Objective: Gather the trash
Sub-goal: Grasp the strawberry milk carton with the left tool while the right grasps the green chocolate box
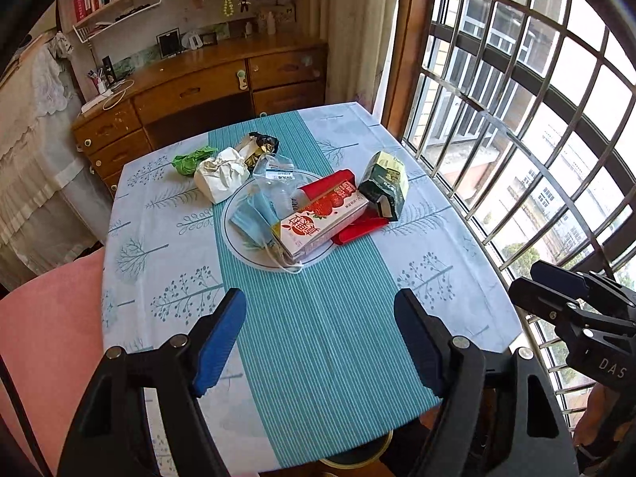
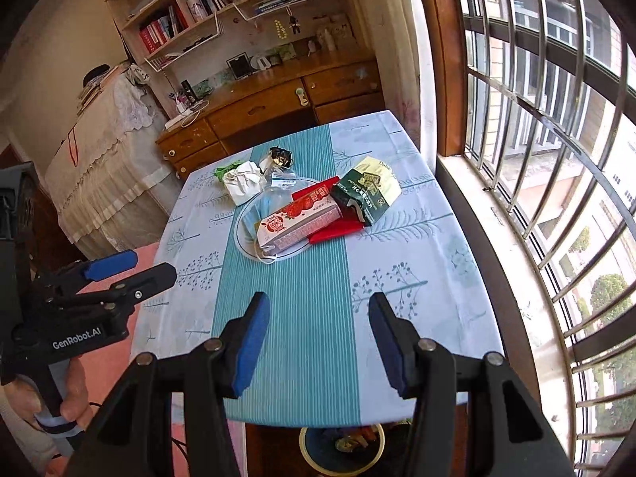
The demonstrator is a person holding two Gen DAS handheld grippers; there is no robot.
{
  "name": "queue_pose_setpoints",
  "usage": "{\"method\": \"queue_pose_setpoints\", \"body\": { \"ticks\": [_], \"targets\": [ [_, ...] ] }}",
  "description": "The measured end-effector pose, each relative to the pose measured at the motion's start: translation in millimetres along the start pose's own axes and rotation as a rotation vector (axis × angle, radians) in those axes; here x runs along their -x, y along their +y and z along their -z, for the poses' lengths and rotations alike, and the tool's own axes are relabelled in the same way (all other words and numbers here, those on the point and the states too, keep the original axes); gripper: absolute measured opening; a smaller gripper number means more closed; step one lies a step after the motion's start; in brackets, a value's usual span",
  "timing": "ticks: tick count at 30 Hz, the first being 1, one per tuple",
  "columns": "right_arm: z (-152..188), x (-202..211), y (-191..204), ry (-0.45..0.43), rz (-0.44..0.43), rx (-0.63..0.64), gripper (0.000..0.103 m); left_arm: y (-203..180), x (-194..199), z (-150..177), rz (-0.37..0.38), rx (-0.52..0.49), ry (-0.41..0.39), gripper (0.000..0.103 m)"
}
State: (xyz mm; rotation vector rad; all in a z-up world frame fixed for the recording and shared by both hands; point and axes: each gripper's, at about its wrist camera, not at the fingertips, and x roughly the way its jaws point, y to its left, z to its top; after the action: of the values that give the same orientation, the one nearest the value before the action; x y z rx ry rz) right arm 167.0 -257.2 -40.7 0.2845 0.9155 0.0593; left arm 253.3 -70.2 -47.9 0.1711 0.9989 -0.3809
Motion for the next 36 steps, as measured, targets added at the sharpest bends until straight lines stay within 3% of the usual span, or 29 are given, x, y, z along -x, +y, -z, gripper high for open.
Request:
{"method": "queue_pose_setpoints", "body": {
  "ticks": [7,15,23,29,36],
  "targets": [
    [-68,-88,-47,0.108,-0.046,0.027,0.052,-9,-119,-65,-0.033,0.001,0.136,0.075],
    [-102,-163,-86,0.195,-0.083,-0.004,0.052,-12,-233,-87,-0.054,0.003,0.338,0.075],
    [-111,-189,-101,0.27,-0.115,-0.014,0.052,-21,-260,-102,-0.069,-0.07,0.338,0.076],
    [-127,-199,-99,0.267,-0.123,-0.006,0.053,-14,-275,-112,-0.043,-0.039,0.391,0.079],
    [-143,-221,-113,0.288,-0.132,-0.056,0.054,-20,-286,-118,-0.02,-0.029,0.386,0.081]
  ]
}}
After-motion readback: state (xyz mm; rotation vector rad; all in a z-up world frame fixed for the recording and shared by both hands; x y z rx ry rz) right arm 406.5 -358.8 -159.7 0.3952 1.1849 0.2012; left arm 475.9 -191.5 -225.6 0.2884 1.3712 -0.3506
